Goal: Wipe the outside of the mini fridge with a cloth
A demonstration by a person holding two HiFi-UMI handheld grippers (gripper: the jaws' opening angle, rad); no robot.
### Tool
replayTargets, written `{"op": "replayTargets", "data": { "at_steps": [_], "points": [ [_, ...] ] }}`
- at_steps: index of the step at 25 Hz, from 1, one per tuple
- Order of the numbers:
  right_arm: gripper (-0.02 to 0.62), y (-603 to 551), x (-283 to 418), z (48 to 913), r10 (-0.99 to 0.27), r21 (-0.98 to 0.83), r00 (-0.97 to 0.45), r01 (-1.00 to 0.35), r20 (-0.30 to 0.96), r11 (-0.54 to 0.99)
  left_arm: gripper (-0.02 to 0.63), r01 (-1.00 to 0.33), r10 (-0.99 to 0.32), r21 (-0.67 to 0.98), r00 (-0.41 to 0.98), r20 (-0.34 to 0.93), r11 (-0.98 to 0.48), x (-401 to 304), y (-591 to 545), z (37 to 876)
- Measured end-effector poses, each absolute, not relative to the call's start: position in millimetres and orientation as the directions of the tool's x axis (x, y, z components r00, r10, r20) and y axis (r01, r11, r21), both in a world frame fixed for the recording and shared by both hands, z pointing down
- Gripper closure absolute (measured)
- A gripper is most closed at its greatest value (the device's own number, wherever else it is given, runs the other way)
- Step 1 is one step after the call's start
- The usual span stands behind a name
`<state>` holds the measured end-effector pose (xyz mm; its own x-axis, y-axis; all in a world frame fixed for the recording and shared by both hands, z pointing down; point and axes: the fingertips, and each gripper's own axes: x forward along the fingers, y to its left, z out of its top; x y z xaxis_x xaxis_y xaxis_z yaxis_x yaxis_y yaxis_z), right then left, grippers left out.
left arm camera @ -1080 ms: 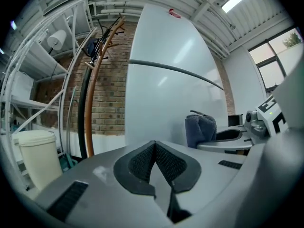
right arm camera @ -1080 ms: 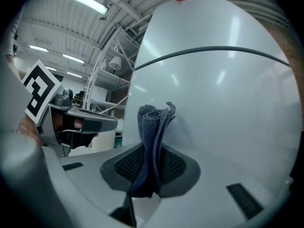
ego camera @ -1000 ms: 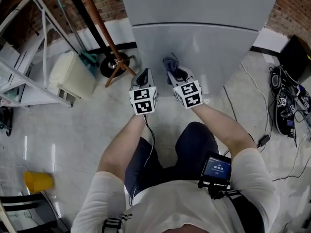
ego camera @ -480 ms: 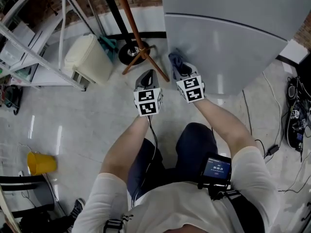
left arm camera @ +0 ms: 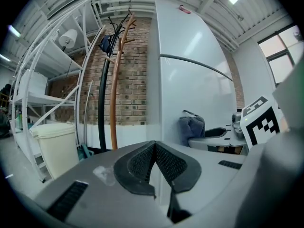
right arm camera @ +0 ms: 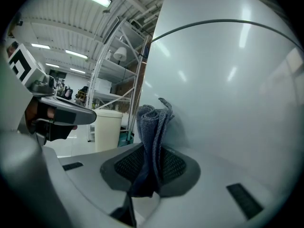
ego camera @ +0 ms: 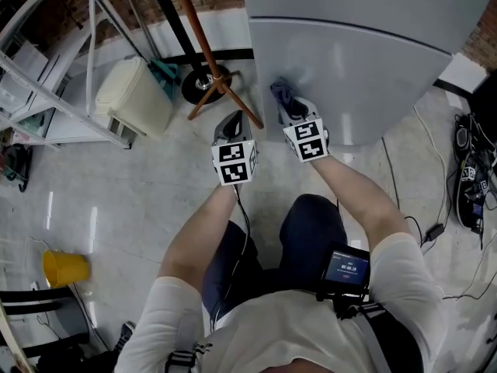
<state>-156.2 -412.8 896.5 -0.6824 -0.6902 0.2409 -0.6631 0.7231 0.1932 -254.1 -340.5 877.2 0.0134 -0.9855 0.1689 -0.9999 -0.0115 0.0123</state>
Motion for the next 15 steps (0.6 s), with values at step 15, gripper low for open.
{"op": "replayTargets", "data": {
  "at_steps": [15],
  "points": [
    [0.515,-438,-9,884,-0.801,0.211,-0.563,-0.774,0.202,0.597,0.606,-0.984,-0.973,-0.004,0.177,0.152,-0.179,-131,-381,870]
  ]
}}
